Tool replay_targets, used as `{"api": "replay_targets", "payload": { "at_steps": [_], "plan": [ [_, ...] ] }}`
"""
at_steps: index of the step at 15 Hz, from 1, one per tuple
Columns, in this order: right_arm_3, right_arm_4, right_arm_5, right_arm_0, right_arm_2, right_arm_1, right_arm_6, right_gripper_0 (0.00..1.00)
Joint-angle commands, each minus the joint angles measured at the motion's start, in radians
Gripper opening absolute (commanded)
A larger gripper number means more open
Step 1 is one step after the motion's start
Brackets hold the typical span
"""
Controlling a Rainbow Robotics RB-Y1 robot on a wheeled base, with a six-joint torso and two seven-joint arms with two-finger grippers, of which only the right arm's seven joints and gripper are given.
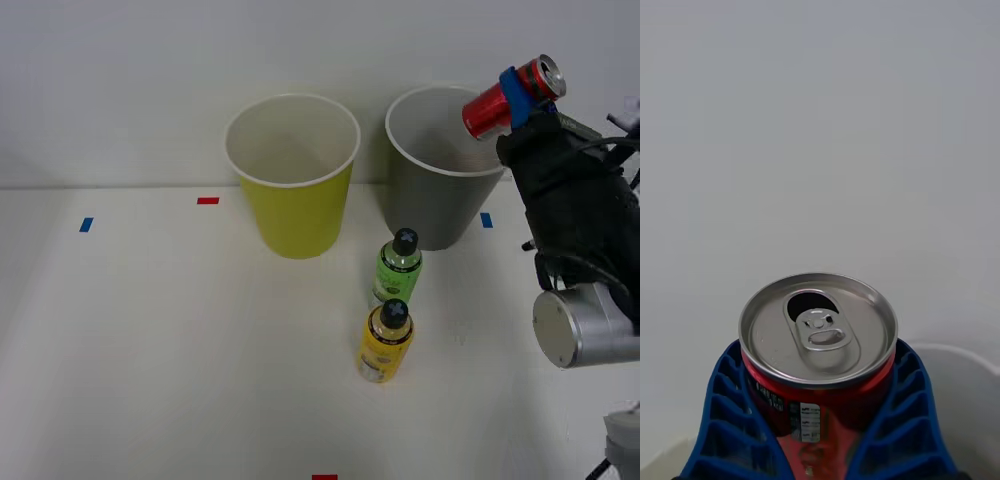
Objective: Put cans in the gray bin, plastic bottles in the light green bin
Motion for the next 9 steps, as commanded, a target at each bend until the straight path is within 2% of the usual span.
{"api": "replay_targets", "payload": {
  "at_steps": [1, 3, 7, 9],
  "plan": [
    [0.0, 0.019, 0.177, -0.112, -0.041, 0.065, 0.147, 0.02],
    [0.003, 0.019, 0.209, -0.129, -0.044, 0.067, 0.213, 0.02],
    [0.177, 0.026, 0.057, -0.176, -0.037, 0.072, 0.232, 0.02],
    [0.18, 0.033, 0.057, -0.183, -0.037, 0.072, 0.242, 0.02]
  ]
}}
